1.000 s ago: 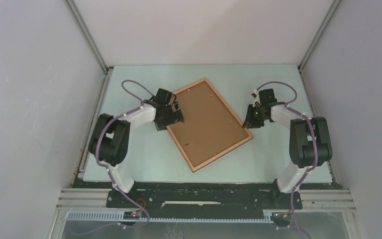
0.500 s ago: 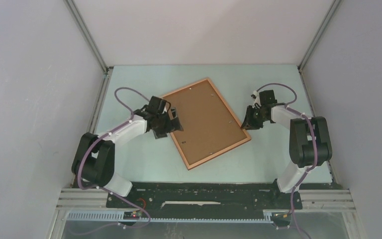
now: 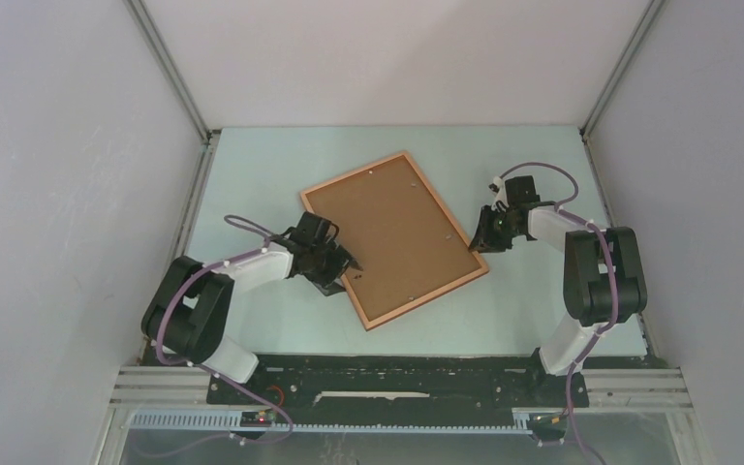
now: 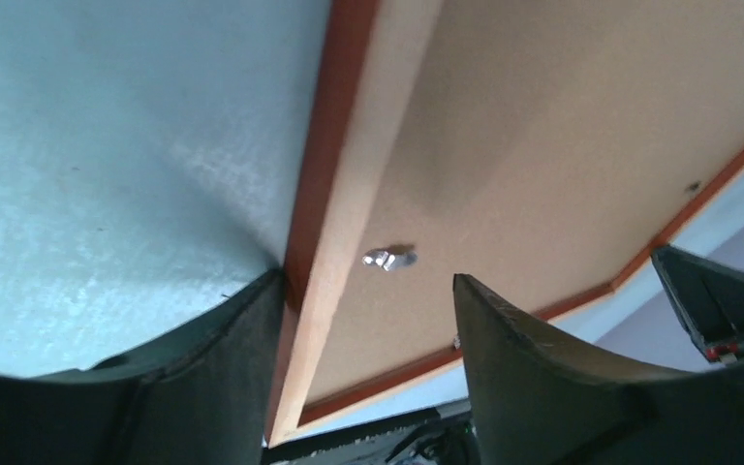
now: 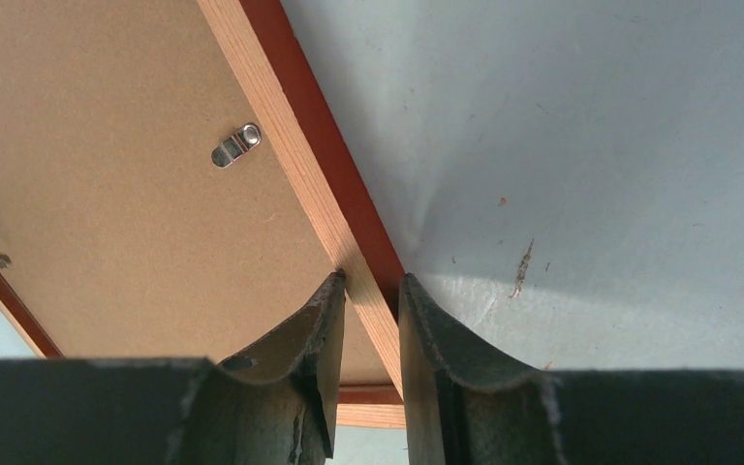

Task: Put the photo into the frame
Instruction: Install the photo frame at the center of the board.

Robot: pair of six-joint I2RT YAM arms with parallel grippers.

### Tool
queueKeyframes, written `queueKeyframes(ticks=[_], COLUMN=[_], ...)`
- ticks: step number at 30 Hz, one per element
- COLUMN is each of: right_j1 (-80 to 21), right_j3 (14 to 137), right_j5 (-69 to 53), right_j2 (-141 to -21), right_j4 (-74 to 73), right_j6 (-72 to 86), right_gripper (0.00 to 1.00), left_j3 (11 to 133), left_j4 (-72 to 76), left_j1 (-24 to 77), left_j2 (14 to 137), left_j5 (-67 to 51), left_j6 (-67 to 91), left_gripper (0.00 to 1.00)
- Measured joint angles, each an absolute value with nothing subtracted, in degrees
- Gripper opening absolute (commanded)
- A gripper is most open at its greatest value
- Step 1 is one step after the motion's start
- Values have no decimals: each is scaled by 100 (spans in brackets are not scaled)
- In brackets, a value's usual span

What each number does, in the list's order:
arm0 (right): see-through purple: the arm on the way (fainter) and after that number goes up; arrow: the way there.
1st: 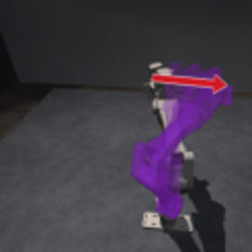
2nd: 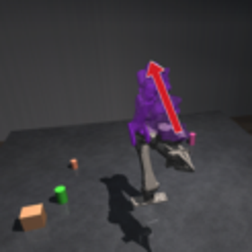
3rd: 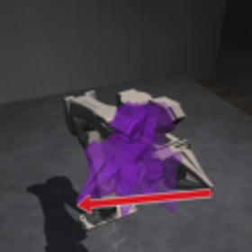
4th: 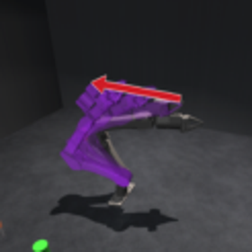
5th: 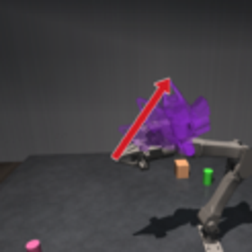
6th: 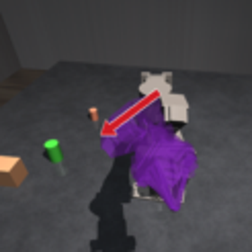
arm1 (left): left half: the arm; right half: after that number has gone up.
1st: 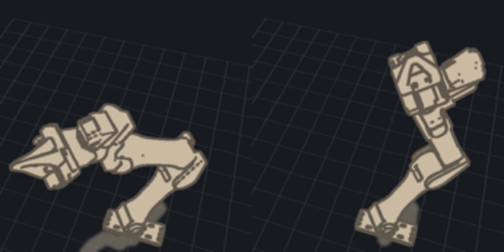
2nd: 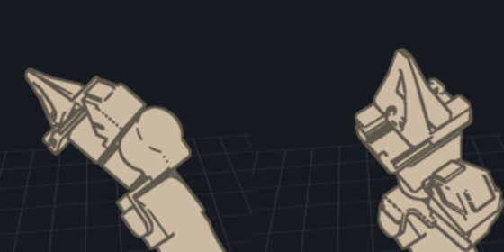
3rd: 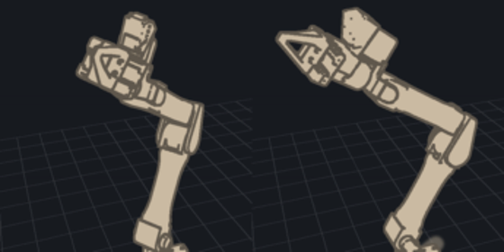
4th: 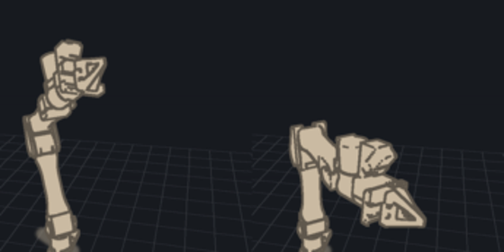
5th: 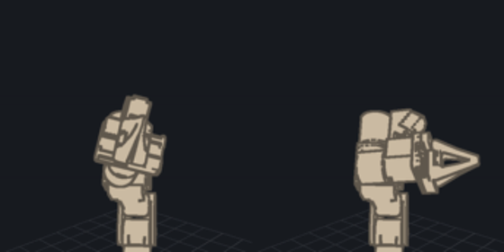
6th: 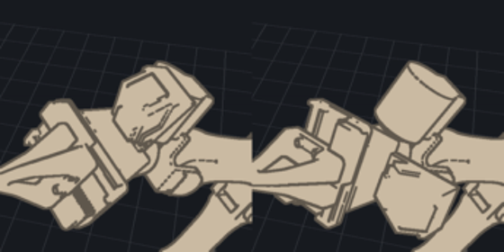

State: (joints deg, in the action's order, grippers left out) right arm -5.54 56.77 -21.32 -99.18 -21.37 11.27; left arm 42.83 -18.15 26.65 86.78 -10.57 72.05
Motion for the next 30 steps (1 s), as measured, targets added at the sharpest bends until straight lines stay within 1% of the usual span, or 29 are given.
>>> queueKeyframes(ticks=[3,6,16,21,26,27,30], right_j1=[-552,-552,-554,-558,-572,-572,-574], right_j3=[5673,5671,5664,5664,5662,5662,5662], right_j5=[-2128,-2128,-2137,-2139,-2139,-2139,-2139], right_j2=[-9918,-9915,-9915,-9915,-9915,-9915,-9913], right_j4=[-2115,-2108,-2095,-2093,-2078,-2078,-2078], right_j6=[1125,1125,1125,1125,1125,1125,1125], right_gripper=[33,33,33,33,33,33,33], left_j3=[4278,4298,5004,5231,5406,5450,5553], left_j4=[-1944,-2095,-2993,-3284,-3524,-3570,-3680], left_j1=[2711,2766,2923,2928,2954,2958,2963], left_j2=[8711,8711,9207,9393,9550,9590,9675], left_j5=[-862,-692,-469,-469,-467,-467,-471], left_j6=[7516,7797,8062,8117,8117,8110,8103], left_gripper=[59,58,59,63,63,61,49])
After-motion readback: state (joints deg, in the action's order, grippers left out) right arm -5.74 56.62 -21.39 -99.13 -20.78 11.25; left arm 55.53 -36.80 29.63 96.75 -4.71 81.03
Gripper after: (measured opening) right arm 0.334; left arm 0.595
